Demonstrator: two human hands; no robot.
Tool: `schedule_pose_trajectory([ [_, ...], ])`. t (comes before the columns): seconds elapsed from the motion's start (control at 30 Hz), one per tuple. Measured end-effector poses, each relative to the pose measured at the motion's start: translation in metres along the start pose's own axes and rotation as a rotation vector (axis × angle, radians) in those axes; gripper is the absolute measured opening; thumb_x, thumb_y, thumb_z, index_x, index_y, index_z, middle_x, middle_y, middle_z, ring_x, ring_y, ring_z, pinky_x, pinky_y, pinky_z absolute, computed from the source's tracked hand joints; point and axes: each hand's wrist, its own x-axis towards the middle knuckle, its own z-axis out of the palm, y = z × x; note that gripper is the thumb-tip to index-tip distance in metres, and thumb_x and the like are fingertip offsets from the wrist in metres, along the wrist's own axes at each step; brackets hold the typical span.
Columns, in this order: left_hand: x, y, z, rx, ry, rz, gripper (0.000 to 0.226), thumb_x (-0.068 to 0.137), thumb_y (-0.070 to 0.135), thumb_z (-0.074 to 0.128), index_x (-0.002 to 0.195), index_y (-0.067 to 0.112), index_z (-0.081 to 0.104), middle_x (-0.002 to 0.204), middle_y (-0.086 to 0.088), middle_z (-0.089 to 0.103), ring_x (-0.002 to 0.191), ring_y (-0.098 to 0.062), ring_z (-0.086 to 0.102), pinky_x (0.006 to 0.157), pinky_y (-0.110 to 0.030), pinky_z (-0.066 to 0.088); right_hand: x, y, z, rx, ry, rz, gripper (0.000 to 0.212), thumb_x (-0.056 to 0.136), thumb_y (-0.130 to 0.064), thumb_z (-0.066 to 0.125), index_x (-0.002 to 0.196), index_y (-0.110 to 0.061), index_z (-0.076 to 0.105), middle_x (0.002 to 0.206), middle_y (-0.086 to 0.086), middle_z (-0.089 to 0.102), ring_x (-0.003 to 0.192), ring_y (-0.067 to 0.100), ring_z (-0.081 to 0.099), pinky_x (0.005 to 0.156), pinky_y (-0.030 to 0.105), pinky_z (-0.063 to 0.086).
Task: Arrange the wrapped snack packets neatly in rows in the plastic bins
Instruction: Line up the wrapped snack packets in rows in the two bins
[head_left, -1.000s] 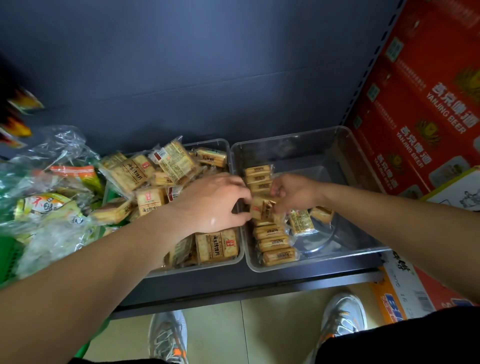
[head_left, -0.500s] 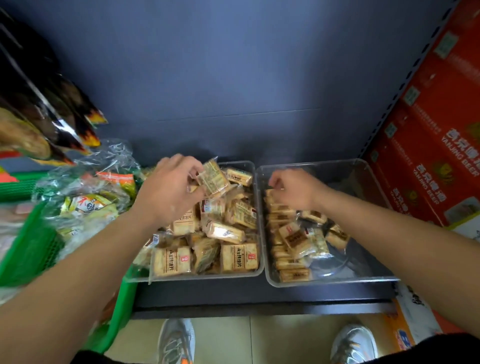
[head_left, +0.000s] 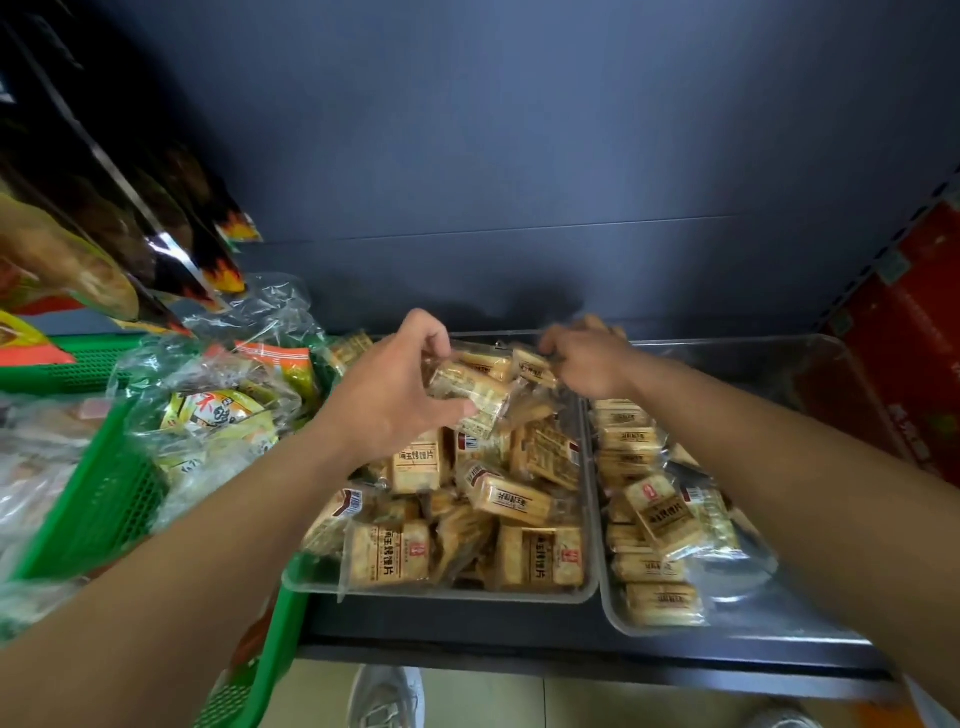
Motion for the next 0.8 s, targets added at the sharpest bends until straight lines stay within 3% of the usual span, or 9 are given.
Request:
schedule_pose_trajectory([
  [0.13, -0.008, -0.009, -0.014, -0.051, -0.021, -0.007, 0.070, 0.076, 0.031, 0.087, 0.128, 0.037, 0.040, 0.111, 0.014, 0.060, 0.107, -0.010, 0.058, 0.095, -0.032, 0.049, 0.000, 0.004, 0.001, 0.109, 0.006, -0.002, 0.052, 0.094, -0.039, 0.062, 0.141, -0.025, 0.046, 0.127, 0.003, 0.060, 0.132, 0.025, 0.035, 0.103, 0.041, 0.031],
  [0.2, -0.009, -0.014, -0.017, -0.020, -0.034, 0.005, 0.053, 0.076, 0.025, 0.087, 0.114, 0.034, 0.052, 0.111, 0.016, 0.061, 0.105, -0.008, 0.060, 0.095, -0.030, 0.051, -0.002, 0.004, -0.003, 0.195, 0.038, 0.007, 0.063, 0.084, -0.042, 0.075, 0.139, -0.022, 0.050, 0.123, 0.004, 0.060, 0.124, 0.025, 0.045, 0.103, 0.040, 0.040],
  [0.33, -0.020, -0.020, -0.016, 0.044, -0.147, 0.000, 0.039, 0.075, 0.015, 0.085, 0.089, 0.028, 0.050, 0.103, 0.013, 0.060, 0.091, -0.012, 0.062, 0.074, -0.029, 0.056, -0.011, 0.004, -0.009, 0.326, 0.104, -0.048, 0.053, 0.076, -0.025, 0.086, 0.122, -0.024, 0.058, 0.118, 0.004, 0.056, 0.108, 0.021, 0.056, 0.084, 0.032, 0.047],
  [0.43, -0.032, -0.023, -0.014, 0.073, -0.250, -0.009, 0.041, 0.073, 0.025, 0.087, 0.086, 0.027, 0.048, 0.106, 0.010, 0.058, 0.089, -0.012, 0.059, 0.068, -0.026, 0.050, -0.024, 0.000, -0.010, 0.415, 0.107, -0.069, 0.043, 0.080, -0.012, 0.083, 0.109, -0.024, 0.054, 0.109, -0.002, 0.060, 0.101, 0.019, 0.059, 0.079, 0.031, 0.046],
  [0.5, -0.039, -0.026, -0.012, 0.093, -0.297, -0.010, 0.040, 0.071, 0.034, 0.088, 0.087, 0.030, 0.052, 0.117, 0.012, 0.058, 0.100, -0.012, 0.057, 0.080, -0.030, 0.046, -0.035, -0.002, -0.011, 0.469, 0.120, -0.069, 0.042, 0.083, -0.007, 0.080, 0.109, -0.022, 0.052, 0.097, -0.011, 0.058, 0.094, 0.017, 0.060, 0.078, 0.028, 0.047],
  [0.57, -0.043, -0.030, -0.012, 0.103, -0.303, -0.017, 0.035, 0.073, 0.037, 0.087, 0.087, 0.033, 0.056, 0.127, 0.015, 0.055, 0.114, -0.010, 0.052, 0.090, -0.032, 0.039, -0.047, -0.005, -0.013, 0.537, 0.176, -0.057, 0.039, 0.086, -0.005, 0.077, 0.111, -0.022, 0.053, 0.094, -0.017, 0.055, 0.086, 0.009, 0.059, 0.068, 0.014, 0.044],
  [0.63, -0.045, -0.031, -0.014, 0.085, -0.299, -0.041, 0.032, 0.074, 0.036, 0.086, 0.087, 0.034, 0.057, 0.125, 0.013, 0.060, 0.113, -0.013, 0.056, 0.092, -0.036, 0.045, -0.061, -0.007, -0.015, 0.610, 0.218, -0.045, 0.035, 0.089, -0.005, 0.073, 0.114, -0.022, 0.056, 0.098, -0.017, 0.057, 0.085, -0.001, 0.058, 0.061, 0.005, 0.041],
  [0.7, -0.047, -0.030, -0.016, 0.070, -0.300, -0.057, 0.033, 0.076, 0.035, 0.085, 0.090, 0.035, 0.056, 0.115, 0.009, 0.064, 0.104, -0.016, 0.061, 0.089, -0.038, 0.051, -0.072, -0.008, -0.016, 0.691, 0.238, -0.028, 0.031, 0.092, -0.007, 0.072, 0.119, -0.020, 0.060, 0.104, -0.009, 0.062, 0.091, 0.002, 0.061, 0.066, 0.009, 0.046],
  [0.8, -0.050, -0.024, -0.019, -0.042, -0.311, -0.062, 0.021, 0.091, 0.038, 0.071, 0.103, 0.034, 0.054, 0.111, 0.007, 0.066, 0.102, -0.015, 0.064, 0.079, -0.028, 0.047, -0.088, -0.010, -0.018, 0.807, 0.220, 0.021, 0.032, 0.096, -0.013, 0.067, 0.127, -0.016, 0.061, 0.107, -0.004, 0.066, 0.091, 0.004, 0.065, 0.066, 0.015, 0.052],
])
